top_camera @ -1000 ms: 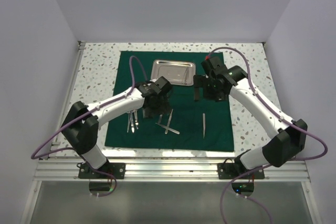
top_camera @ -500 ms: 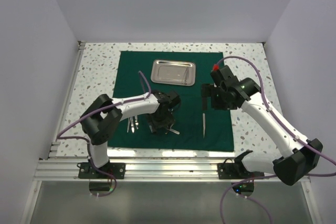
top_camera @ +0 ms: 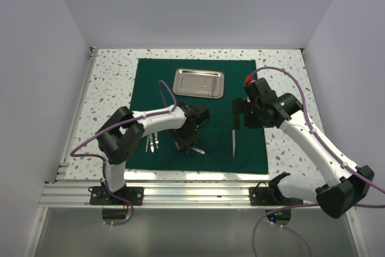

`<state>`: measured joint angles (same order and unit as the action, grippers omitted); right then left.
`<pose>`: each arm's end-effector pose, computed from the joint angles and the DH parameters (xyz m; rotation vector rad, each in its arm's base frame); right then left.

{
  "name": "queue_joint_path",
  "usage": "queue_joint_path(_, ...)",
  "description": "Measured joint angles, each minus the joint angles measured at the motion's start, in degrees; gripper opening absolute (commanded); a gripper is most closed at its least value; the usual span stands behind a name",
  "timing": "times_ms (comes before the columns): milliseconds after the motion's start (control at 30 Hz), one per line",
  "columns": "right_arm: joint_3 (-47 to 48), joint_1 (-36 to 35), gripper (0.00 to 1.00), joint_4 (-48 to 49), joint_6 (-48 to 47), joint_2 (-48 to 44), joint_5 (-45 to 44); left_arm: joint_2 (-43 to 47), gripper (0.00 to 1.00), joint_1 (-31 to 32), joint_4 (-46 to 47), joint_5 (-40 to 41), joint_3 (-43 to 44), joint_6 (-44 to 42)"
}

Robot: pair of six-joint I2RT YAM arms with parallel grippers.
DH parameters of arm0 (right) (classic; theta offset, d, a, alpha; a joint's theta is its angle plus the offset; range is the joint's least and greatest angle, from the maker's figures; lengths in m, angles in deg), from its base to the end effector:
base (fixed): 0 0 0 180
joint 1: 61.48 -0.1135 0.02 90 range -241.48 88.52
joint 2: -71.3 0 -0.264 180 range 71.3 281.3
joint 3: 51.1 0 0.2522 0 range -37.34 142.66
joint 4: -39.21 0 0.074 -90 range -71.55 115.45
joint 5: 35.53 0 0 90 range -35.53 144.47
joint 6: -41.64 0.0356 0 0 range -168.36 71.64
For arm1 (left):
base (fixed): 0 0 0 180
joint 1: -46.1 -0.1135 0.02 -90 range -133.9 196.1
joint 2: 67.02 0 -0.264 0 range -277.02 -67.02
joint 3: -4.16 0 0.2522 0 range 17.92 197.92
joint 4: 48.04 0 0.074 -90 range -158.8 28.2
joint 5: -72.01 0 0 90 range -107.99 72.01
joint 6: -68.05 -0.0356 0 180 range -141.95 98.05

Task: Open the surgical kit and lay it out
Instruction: Pick up the medical item from the surgical kit.

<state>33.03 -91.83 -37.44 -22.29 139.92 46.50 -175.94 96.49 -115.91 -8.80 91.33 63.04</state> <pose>0.1919 0.1067 0.3311 -0.0511 2.6291 0.1584 0.2215 -0.2588 0.1606 -0.8898 2.8541 0.0820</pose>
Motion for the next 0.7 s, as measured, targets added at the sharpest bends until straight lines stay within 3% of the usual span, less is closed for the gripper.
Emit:
queue_joint_path(167,0.0,0.0,0.96,0.1,-0.2,0.4,0.0,-0.3,0.22,0.0,1.2,-0.8,0.0,-0.1)
queue_joint_path(367,0.0,0.0,0.96,0.1,-0.2,0.6,-0.1,-0.9,0.00,-0.1,0.8,-1.6,0.7,-1.6)
queue_joint_path(700,-0.2,0.0,0.95,0.7,-0.1,0.6,-0.1,-1.6,0.00,-0.2,0.2,-2.3,1.8,-4.9)
